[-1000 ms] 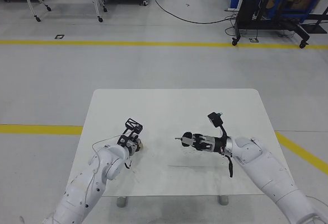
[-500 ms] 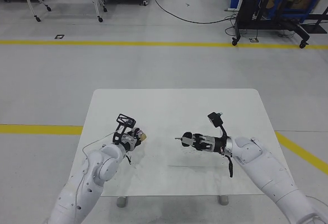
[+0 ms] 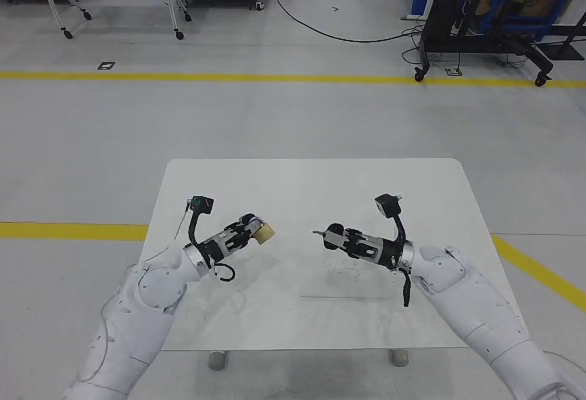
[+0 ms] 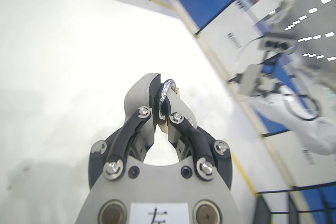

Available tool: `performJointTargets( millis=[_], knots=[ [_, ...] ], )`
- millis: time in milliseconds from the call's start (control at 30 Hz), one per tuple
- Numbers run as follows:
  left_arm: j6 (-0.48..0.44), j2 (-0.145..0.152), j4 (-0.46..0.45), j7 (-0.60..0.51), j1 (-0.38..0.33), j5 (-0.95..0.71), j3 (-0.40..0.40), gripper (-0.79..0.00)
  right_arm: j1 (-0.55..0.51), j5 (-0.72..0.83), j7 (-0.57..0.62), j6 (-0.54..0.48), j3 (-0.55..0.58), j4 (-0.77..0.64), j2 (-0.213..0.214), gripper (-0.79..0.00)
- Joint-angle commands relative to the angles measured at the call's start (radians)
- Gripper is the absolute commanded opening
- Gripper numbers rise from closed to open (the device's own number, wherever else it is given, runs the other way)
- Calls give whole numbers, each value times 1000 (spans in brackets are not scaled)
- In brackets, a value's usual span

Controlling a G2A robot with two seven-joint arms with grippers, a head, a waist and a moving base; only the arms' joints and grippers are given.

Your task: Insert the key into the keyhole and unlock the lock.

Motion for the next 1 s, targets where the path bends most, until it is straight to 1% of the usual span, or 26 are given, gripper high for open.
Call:
performJointTargets(
  millis=[0,267,300,333,367,433,500,533,567,600,667,700,733,967],
  knots=[
    [-16,-2,22,-17,-11,-87,6,-785,4,3,-30,24,-3,-4,-5,-785],
    [-16,-2,22,-17,-11,-87,6,-785,4,3,-37,30,-2,-4,-6,-785],
    [7,-3,22,-7,-5,-90,9,-785,4,3,-37,30,-2,-4,-6,-785],
    [24,-6,16,-12,2,-134,18,-785,0,4,-42,37,-5,-13,-7,-785],
    [43,-10,18,-43,6,-225,25,-785,-5,10,-43,44,-15,-31,-10,-785],
    [160,-15,58,-132,-21,-410,21,-785,-1,9,-40,73,-33,-40,-17,-785],
    [356,-23,110,-215,-66,-626,14,-785,6,16,-56,87,-52,-48,-26,-785],
    [433,-27,135,-245,-93,-696,13,-785,11,13,-68,93,-59,-44,-31,-785],
    [543,-32,176,-268,-118,-771,16,-785,17,-4,-90,104,-63,-34,-35,-785],
    [622,-38,200,-290,-154,-826,20,-785,22,-23,-115,114,-68,-27,-40,-785],
    [707,-46,265,-322,-204,-878,34,-785,26,-43,-157,121,-79,-17,-50,-785],
    [738,-50,289,-327,-229,-883,43,-785,29,-55,-172,126,-83,-13,-54,-785],
    [735,-52,301,-329,-241,-887,46,-785,31,-65,-185,129,-85,-13,-57,-785],
    [735,-52,301,-329,-241,-887,46,-785,32,-67,-188,130,-86,-13,-58,-785]
  ],
)
